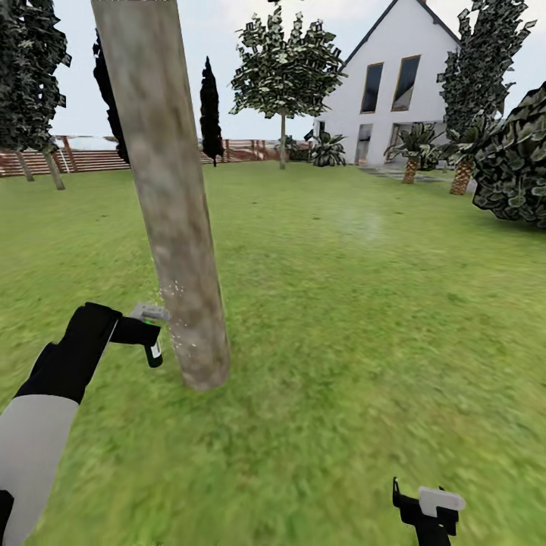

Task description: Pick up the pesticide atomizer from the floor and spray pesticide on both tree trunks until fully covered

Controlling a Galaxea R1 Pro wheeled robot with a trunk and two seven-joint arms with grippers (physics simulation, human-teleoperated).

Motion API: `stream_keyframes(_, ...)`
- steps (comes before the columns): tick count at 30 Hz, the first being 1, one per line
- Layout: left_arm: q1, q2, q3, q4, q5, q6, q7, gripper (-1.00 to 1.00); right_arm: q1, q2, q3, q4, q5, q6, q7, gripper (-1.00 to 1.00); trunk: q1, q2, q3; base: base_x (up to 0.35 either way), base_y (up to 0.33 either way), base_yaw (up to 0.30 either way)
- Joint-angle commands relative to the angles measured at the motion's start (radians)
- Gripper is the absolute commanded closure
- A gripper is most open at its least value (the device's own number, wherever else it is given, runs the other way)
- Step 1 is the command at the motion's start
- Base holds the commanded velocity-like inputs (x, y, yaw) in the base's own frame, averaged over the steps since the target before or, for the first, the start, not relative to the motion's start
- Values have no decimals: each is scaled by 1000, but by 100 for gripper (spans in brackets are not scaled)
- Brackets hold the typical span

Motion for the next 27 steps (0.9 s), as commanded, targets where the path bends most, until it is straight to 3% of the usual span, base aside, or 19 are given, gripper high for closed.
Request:
stream_keyframes(1, 0, 0, 0, 0, 0, 0, -1, 100, 0, 0, 0, 0, 0, 0, 0, -100, 0, 0, 0, 0, -272, 272)
stream_keyframes(12, 1, 0, 2, 0, 0, 0, -1, 100, 0, 0, 0, 0, 0, 0, 0, -100, 0, 0, 0, 103, -268, 274)
stream_keyframes(27, 4, 0, 1, 14, -1, -2, 0, 100, 0, 0, 0, 0, 0, 0, 0, -100, 0, 0, 0, 20, -269, 40)
